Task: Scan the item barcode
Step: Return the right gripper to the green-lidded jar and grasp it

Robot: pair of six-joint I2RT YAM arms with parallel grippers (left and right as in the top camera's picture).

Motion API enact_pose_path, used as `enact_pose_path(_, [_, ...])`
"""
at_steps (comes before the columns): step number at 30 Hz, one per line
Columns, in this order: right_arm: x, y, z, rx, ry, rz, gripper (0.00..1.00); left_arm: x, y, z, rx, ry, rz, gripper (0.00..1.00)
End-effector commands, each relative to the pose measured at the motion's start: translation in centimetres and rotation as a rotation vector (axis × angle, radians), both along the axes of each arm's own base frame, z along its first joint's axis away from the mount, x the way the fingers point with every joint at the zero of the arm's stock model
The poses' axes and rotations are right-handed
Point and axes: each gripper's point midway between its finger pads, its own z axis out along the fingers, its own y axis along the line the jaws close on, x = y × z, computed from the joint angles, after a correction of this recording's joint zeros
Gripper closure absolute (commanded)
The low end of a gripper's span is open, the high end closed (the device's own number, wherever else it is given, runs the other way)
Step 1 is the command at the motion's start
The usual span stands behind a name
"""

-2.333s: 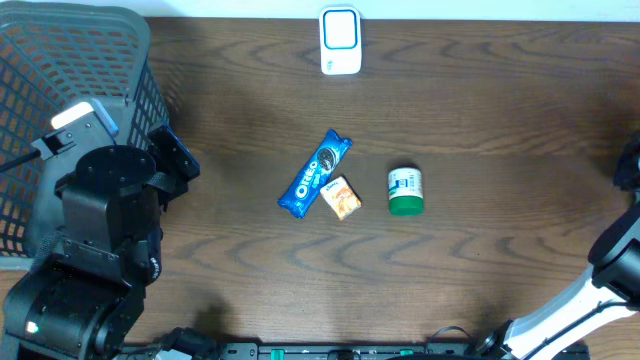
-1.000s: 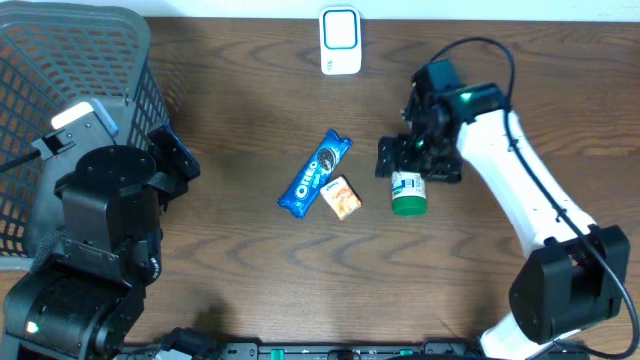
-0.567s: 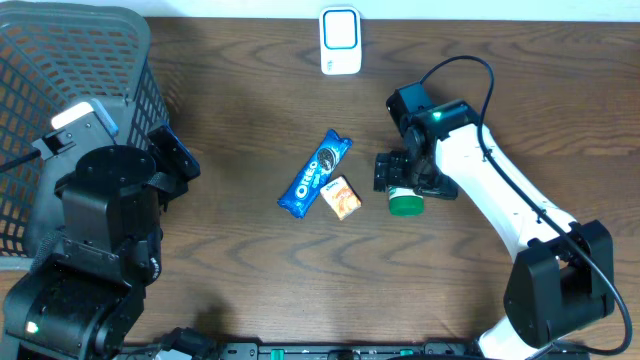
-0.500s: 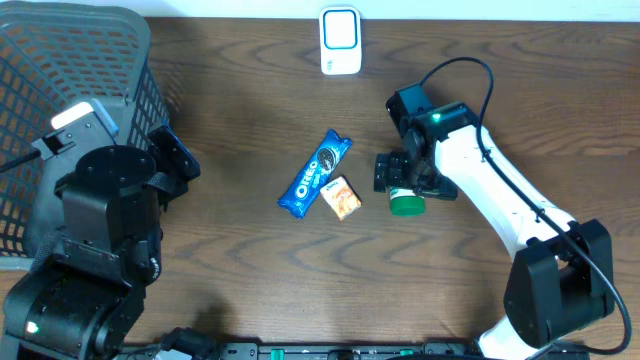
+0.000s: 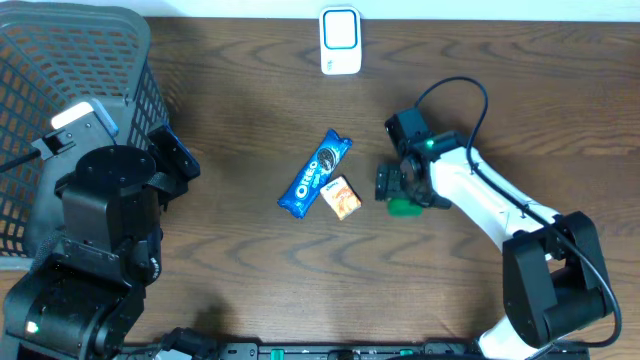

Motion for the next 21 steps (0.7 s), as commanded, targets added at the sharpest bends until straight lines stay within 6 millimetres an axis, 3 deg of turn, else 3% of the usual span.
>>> enact_pose_path(1, [-0.9,-0.6,-1.8,-0.039,0.0,-0.004,0.13,-0.1,0.3,0.2,0.018,0.0,0.009,0.09])
enact_pose_path(5, [-1.5,-0.8,-2.7,-0.038,0.008,-0.007,0.34,-0.1,0.3,0.2,0.018,0.0,0.009,0.09])
enact_pose_path(8, [-1.6,-0.5,-2.4,-0.017,0.02,-0.005,0.55,-0.1,0.3,0.2,0.018,0.0,0.009,0.08])
enact_pose_path(10, [-1.7,0.1,-1.9,0.012,0.032,-0.001,0.63,-0.1,0.3,0.2,0.018,0.0,0.009,0.08])
enact_pose_path(16, [-2.0,1.5,1.3,0.069,0.102,0.043,0.65,-0.1,0.3,0.2,0.018,0.0,0.009,0.09])
enact_pose_path(21, [-3.6,2.1,4.8,0.093,0.21,0.127,0.63,-0.1,0.3,0.2,0.018,0.0,0.009,0.09])
